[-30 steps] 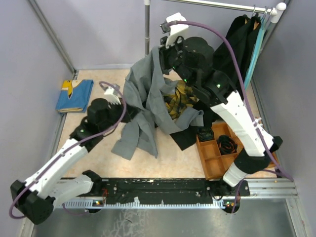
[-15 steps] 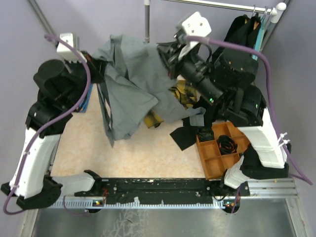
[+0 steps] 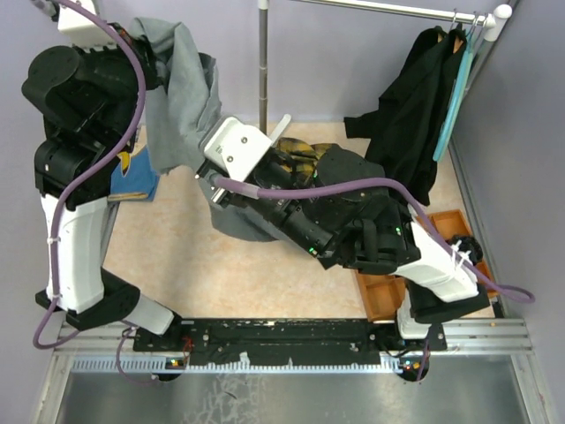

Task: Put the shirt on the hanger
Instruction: Adjust the shirt at the center of the board.

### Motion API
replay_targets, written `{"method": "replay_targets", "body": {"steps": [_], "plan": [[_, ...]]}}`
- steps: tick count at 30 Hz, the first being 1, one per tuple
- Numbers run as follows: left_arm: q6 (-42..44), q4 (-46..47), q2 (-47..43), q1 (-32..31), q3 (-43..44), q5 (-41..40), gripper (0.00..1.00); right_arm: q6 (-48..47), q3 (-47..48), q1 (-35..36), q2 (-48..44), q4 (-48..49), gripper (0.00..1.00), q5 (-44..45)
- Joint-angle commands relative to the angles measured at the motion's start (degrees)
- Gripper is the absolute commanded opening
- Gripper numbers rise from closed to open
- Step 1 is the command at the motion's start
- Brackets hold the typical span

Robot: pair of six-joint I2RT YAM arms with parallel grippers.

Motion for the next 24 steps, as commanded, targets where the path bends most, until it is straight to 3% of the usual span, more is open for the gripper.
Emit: {"method": "replay_targets", "body": {"steps": [1,3,5,9,11,13,16,18,24], "plan": [[2.1,4.5,1.6,0.99,-0.55,-0.66,0.0,-6.88,1.59,0.85,-2.12,5.75,0.0,7.48],[-0.28,4.2,1.68,3.79,-6.75,3.2,0.0,-2.63,0.6,-1.02,-3.57,1.43,0.0,9.42],[-4.68,5.43,1.12,9.26,-15.47,13.17,0.0,9.57,-3.5,-6.87,-7.7,-5.8,0.0,7.43],[-8.8,13.17,0.86,16.33,-33.27,30.71,0.0,29.54,-26.27,-26.85,-17.29,-12.95,0.0,-9.89],[-7.8,15.92,2.82,16.55,-39.2,36.66,0.0,34.84,-36.09,-34.0,-19.65,-13.44,0.0,-18.77],[-7.42,17.19,5.82,16.56,-42.92,40.46,0.06,38.46,-43.46,-39.36,-20.58,-12.94,0.0,-27.1],[-6.53,17.02,9.91,16.56,-46.45,42.03,0.28,42.38,-50.4,-43.85,-20.54,-11.24,0.0,-32.89],[-6.39,16.1,10.67,16.56,-48.19,40.78,0.53,44.21,-52.55,-45.74,-20.16,-10.25,0.0,-35.15],[-7.31,15.78,1.41,16.48,-56.51,37.85,0.85,46.76,-53.08,-48.71,-17.37,-7.95,0.0,-38.56]]}}
